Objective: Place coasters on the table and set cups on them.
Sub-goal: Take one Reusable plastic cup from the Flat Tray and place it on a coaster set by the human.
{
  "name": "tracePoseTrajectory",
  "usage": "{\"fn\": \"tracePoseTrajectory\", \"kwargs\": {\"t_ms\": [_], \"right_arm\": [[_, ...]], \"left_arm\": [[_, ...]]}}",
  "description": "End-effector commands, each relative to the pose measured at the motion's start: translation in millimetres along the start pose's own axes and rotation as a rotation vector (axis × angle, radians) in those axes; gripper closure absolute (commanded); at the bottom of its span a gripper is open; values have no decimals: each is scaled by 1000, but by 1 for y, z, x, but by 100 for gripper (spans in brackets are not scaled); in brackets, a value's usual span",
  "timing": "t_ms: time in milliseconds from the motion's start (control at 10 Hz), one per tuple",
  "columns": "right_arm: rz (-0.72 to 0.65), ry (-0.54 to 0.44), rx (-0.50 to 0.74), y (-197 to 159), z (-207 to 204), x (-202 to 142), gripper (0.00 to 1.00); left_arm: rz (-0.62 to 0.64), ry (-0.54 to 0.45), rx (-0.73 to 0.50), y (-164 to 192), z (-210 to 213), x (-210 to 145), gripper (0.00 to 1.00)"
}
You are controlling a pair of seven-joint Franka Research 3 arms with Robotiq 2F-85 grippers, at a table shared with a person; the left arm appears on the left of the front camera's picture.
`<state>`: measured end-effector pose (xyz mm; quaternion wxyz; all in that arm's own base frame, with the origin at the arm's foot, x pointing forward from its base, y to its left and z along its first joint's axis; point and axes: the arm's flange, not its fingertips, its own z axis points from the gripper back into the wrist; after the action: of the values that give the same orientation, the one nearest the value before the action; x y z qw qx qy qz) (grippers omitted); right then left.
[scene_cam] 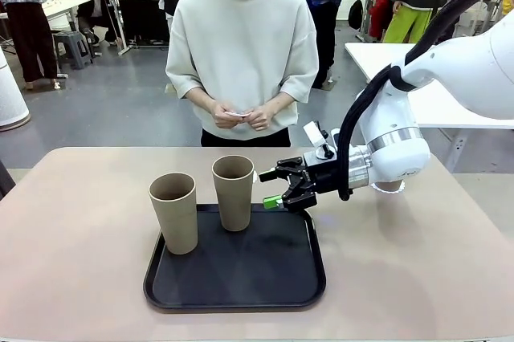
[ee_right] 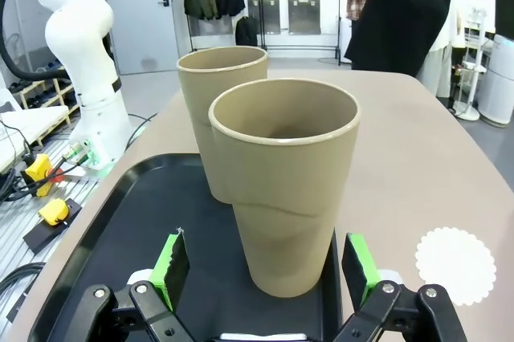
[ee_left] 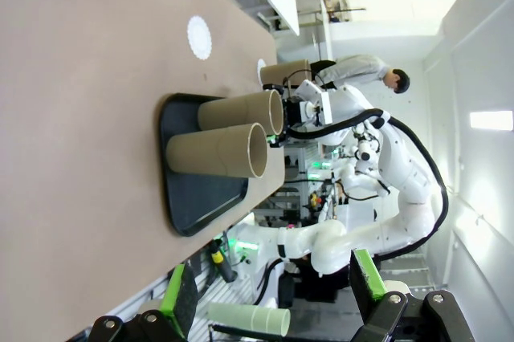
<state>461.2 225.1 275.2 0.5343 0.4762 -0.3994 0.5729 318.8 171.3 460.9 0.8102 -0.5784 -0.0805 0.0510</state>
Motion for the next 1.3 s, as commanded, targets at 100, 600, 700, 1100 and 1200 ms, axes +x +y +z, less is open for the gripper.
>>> {"fn": "tracePoseTrajectory", "kwargs": {"t_ms": [100,600,700,1100,1200], "right_arm": [[16,-37,19,-11,-9,-6,0],[-1,-8,-5,-18,-21,-18,0],[-1,4,-8,-19,-24,-20,0],[5,14,7,-22,-36,-24,0],[10,10,9,-22,-39,-24,0]], "left_arm": [[-9,-4,-13,-2,1,-1,0],[-9,-4,-13,-2,1,-1,0],[-9,-4,-13,-2,1,-1,0],[-9,-4,-13,-2,1,-1,0],[-9,-4,-13,-2,1,-1,0]]}}
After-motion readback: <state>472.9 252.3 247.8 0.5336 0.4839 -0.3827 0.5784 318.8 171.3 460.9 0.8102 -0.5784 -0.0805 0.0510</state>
